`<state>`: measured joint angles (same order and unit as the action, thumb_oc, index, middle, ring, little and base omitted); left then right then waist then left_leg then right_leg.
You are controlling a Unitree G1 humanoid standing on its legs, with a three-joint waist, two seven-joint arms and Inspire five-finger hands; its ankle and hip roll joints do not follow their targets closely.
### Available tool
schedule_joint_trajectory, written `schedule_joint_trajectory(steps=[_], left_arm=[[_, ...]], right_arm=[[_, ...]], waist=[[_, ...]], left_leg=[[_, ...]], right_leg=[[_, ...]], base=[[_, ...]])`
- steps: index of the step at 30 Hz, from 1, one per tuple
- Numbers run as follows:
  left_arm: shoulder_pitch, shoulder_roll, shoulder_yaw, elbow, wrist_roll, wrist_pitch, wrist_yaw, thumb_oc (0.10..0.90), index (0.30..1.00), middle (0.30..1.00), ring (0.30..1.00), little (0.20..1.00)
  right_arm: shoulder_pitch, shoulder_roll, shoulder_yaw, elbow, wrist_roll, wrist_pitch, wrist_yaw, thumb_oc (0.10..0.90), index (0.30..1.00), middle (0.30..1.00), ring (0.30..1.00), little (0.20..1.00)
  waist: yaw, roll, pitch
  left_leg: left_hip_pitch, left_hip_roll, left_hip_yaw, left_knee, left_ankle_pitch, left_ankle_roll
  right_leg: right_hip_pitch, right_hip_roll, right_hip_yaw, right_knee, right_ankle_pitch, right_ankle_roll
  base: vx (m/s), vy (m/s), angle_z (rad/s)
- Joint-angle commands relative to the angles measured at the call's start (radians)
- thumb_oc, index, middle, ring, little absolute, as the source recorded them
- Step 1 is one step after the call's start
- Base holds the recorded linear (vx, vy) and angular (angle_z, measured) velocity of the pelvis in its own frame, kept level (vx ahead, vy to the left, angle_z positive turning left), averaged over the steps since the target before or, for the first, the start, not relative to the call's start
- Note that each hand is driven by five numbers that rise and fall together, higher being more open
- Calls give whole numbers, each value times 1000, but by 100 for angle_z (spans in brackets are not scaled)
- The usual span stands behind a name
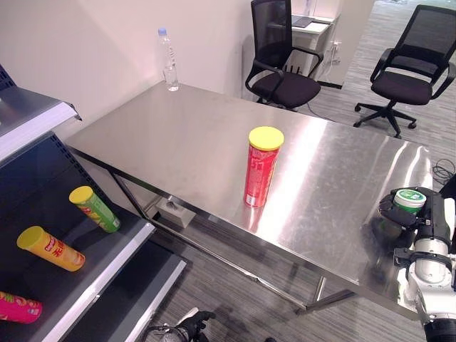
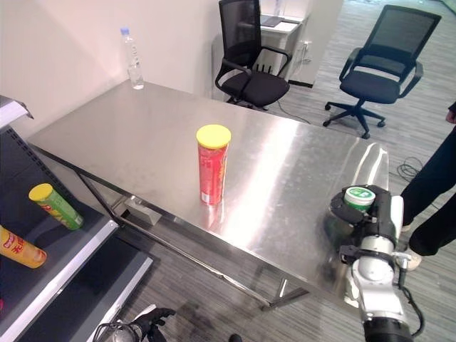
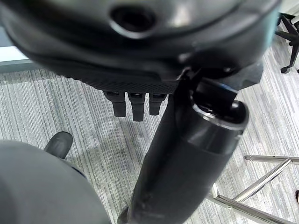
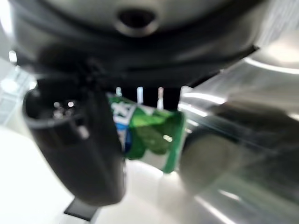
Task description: Put the goods on the table back onto the shelves and tidy them up.
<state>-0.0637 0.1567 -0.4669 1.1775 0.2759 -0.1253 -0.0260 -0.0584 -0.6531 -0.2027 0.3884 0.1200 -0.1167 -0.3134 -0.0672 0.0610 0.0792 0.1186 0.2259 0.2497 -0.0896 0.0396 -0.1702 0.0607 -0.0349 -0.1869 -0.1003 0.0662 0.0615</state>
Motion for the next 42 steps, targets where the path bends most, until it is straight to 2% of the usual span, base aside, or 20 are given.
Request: schedule_joint_trajectory(steps=[1,8,17,21,24,25,27,29,30,31,32,33,36,37,38,41,42], left_arm=[[-16,-24,-92,113,20,-21,15,800,900,900,900,900],[-15,-23,-81,113,22,-24,21,800,900,900,900,900],[-19,-10,-51,103,23,-21,33,800,900,900,900,900],[-4,4,-33,80,23,-25,44,800,900,900,900,900],[2,12,-35,61,23,-31,46,800,900,900,900,900],[3,17,-39,46,26,-37,52,800,900,900,900,900],[-2,24,-57,22,47,-42,56,800,900,900,900,900],[7,36,-63,-5,62,-44,54,800,900,900,900,900],[7,37,-63,-5,62,-44,53,800,900,900,900,900],[13,36,-58,-10,62,-43,57,800,900,900,900,900],[13,37,-58,-11,62,-43,57,800,900,900,900,900],[6,36,-52,-10,69,-42,58,800,900,900,900,900],[-6,37,-59,-18,88,-36,50,800,900,900,900,900],[-6,37,-59,-18,88,-36,50,800,900,900,900,900],[-18,36,-65,-21,94,-34,48,800,900,900,900,900],[-46,26,-92,-26,100,-34,56,800,900,900,900,900],[-56,21,-96,-34,96,-31,60,800,900,900,900,900]], right_arm=[[-64,-77,-57,-5,-40,-49,-53,400,300,300,300,300],[-43,-58,-84,-91,-39,-67,-50,400,300,300,300,300],[-42,-17,-101,-366,-10,-131,-10,400,300,300,300,300],[-45,33,-81,-543,86,-189,44,400,300,300,300,300],[-44,44,-75,-610,110,-205,59,400,300,300,300,300],[-42,43,-81,-648,118,-215,55,400,300,300,300,300],[-42,39,-88,-665,108,-212,34,400,300,300,300,300],[-22,35,-102,-672,70,-198,15,400,300,300,300,300],[-22,35,-102,-673,70,-197,15,400,300,300,300,300],[0,41,-101,-670,49,-188,10,400,300,300,300,300],[0,41,-100,-671,49,-188,10,400,300,300,300,300],[24,46,-112,-675,28,-179,7,400,300,300,300,300],[90,64,-141,-677,7,-163,6,400,300,300,300,300],[91,64,-141,-677,7,-163,6,400,300,300,300,300],[139,79,-159,-670,1,-151,10,400,300,300,300,300],[202,112,-191,-658,-2,-139,0,400,300,300,300,300],[221,120,-197,-661,4,-138,-4,400,300,300,300,300]], waist=[[29,-1,-53],[22,1,-55],[16,1,-51],[23,9,-31],[28,12,-10],[38,15,23],[34,8,42],[24,-3,39],[24,-4,38],[8,-17,41],[9,-18,42],[-15,-31,41],[-56,-29,32],[-56,-28,33],[-86,-17,10],[-138,11,-21],[-146,1,-22]], left_leg=[[-14,82,-32,2,168,-64],[-9,80,-29,2,158,-62],[-1,83,-33,2,191,-62],[-10,95,-39,2,241,-64],[-34,98,-52,3,266,-65],[-82,96,-68,8,301,-70],[-147,82,-73,7,311,-68],[-174,65,-45,9,274,-54],[-175,65,-45,9,273,-54],[-148,36,-3,47,174,-24],[-153,35,-3,55,172,-21],[-113,15,53,143,68,4],[-7,5,121,319,-40,10],[-7,6,121,322,-41,9],[82,-11,122,372,-57,9],[182,-13,93,436,-78,-14],[174,-29,91,457,-69,-4]], right_leg=[[-3,22,13,66,-98,10],[-2,20,14,66,-97,12],[-15,29,46,70,-92,8],[-28,43,66,70,-91,2],[-42,47,72,66,-87,1],[-59,42,70,57,-83,4],[-84,26,47,52,-77,7],[-104,11,24,54,-75,12],[-105,11,24,55,-76,13],[-116,-3,14,60,-66,16],[-118,-5,15,60,-62,16],[-131,-14,-1,69,-54,13],[-150,-7,-55,86,-38,6],[-149,-6,-56,86,-38,6],[-167,3,-95,95,-29,-1],[-191,30,-145,112,-34,6],[-203,20,-166,124,-7,3]], base=[[0,0,0],[0,0,0],[-31,-26,-6],[-51,-72,-9],[-120,-69,-4],[-215,-55,-10],[-257,-61,1],[-155,-57,34],[-190,-93,41],[-152,-59,31],[-309,-131,24],[-264,-96,20],[-205,-76,18],[-160,3,29],[-176,33,21],[-236,99,33],[-232,71,41]])
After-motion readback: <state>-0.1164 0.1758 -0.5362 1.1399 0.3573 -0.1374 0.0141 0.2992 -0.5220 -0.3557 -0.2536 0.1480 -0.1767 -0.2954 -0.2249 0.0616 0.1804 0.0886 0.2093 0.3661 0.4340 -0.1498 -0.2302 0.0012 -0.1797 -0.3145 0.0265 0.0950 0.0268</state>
